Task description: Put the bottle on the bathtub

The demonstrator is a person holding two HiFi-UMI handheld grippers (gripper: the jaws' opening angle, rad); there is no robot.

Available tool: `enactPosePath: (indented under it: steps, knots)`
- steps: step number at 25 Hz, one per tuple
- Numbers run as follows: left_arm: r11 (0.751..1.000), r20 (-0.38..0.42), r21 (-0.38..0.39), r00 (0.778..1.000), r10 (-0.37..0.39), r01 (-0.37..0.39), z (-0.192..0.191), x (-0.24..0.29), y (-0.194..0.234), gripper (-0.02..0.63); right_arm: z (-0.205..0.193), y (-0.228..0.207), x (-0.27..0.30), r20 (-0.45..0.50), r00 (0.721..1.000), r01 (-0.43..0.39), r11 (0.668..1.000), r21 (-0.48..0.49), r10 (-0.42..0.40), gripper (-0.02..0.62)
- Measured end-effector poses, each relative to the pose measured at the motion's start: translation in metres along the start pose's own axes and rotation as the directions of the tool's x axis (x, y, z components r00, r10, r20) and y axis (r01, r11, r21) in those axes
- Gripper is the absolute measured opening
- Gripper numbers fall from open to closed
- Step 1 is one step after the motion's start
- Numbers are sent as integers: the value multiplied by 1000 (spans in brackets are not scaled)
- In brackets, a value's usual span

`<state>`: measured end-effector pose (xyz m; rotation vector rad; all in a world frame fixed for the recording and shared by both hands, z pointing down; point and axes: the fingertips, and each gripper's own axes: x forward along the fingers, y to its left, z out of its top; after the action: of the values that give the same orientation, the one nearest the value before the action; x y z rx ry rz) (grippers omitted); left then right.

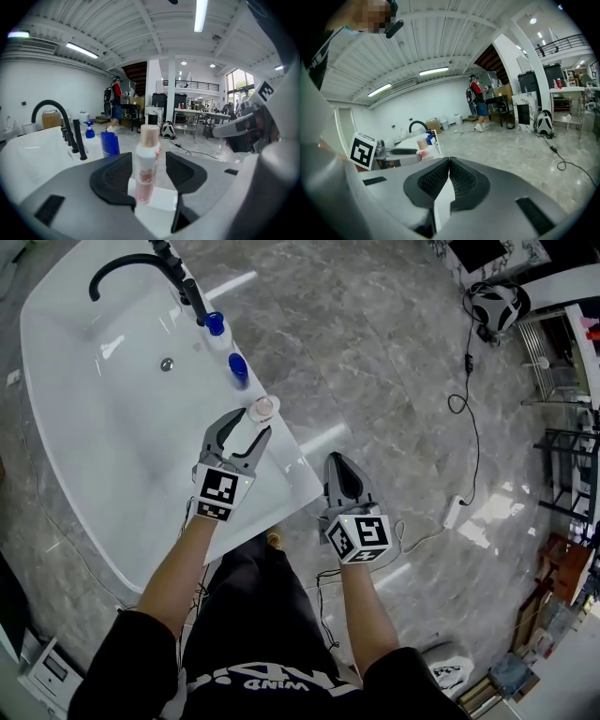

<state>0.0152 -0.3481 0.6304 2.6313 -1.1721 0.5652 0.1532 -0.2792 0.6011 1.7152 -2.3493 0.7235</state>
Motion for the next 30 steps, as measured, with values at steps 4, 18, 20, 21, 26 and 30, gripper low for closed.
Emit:
enactPosePath:
  steps: [4,18,20,21,26,30]
  knots:
    - [1000,5,-7,1000,8,-7,18,-38,-15,225,16,16,-31,17,1000,-12,1000,-12,12,25]
    - [998,50,-55,999,-13,16,85,-207,-83,224,50,90,-162,97,991,-81,994,-78,88,25]
    - [998,63,-65,998,-17,22,92,-224,-92,221,55,98,-178,109,989,-85,991,-101,96,25]
    - [997,71,-69,997,-18,23,94,-232,-96,218,57,102,-186,113,988,-89,990,-110,101,25]
    - [997,93,-81,996,-9,16,96,-272,-117,189,59,112,-226,130,987,-79,990,-119,94,25]
    - [997,120,-77,993,22,-12,98,-298,-125,150,60,114,-245,152,986,-58,992,-111,75,25]
